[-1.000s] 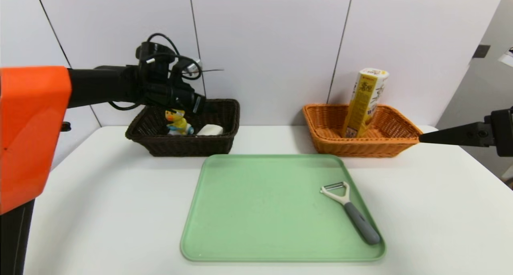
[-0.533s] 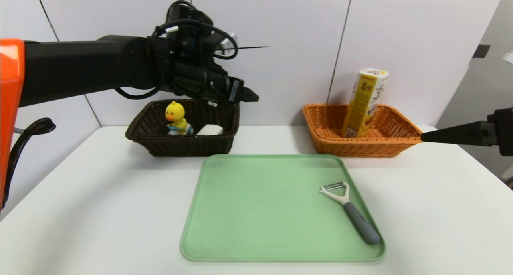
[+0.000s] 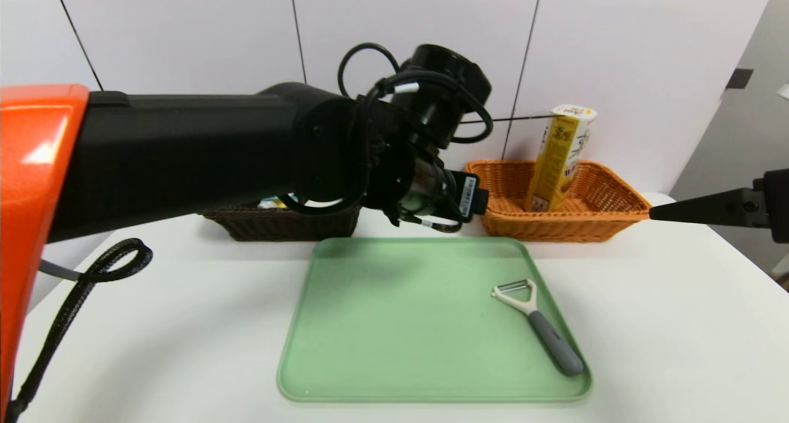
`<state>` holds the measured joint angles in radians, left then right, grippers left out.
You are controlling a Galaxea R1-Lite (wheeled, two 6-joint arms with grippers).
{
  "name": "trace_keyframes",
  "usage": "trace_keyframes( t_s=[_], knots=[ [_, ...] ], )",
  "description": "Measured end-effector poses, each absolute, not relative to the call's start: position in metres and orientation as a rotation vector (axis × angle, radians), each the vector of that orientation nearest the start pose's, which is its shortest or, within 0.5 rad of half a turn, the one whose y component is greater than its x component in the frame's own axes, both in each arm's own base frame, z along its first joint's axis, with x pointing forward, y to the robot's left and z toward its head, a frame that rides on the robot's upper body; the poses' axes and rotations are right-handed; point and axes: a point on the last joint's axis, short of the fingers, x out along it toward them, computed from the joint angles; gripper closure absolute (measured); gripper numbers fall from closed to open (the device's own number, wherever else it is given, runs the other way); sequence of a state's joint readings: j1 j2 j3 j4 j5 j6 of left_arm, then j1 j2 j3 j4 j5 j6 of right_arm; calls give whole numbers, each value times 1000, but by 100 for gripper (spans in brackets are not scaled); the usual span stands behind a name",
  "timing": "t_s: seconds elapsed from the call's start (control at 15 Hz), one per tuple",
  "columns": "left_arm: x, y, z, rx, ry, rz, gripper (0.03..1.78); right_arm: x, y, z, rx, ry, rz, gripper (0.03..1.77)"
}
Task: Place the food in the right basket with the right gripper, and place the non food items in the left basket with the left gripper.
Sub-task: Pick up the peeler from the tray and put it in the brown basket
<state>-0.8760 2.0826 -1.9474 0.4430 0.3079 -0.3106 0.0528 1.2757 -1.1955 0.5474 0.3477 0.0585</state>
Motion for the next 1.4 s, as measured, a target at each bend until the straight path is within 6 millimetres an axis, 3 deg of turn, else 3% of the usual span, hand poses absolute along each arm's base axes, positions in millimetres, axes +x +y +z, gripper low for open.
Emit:
trace_keyframes(
  t_s=[0.33,0.87,1.4],
  knots=[
    [239,-352,229,-1,676,-456,12,170,17,288,150,635,369,10],
    [209,-397,175,44,734,-361,12,164,16,283,152,645,369,10],
    [193,-417,165,2,716,-410,12,161,16,281,153,649,369,10]
  ],
)
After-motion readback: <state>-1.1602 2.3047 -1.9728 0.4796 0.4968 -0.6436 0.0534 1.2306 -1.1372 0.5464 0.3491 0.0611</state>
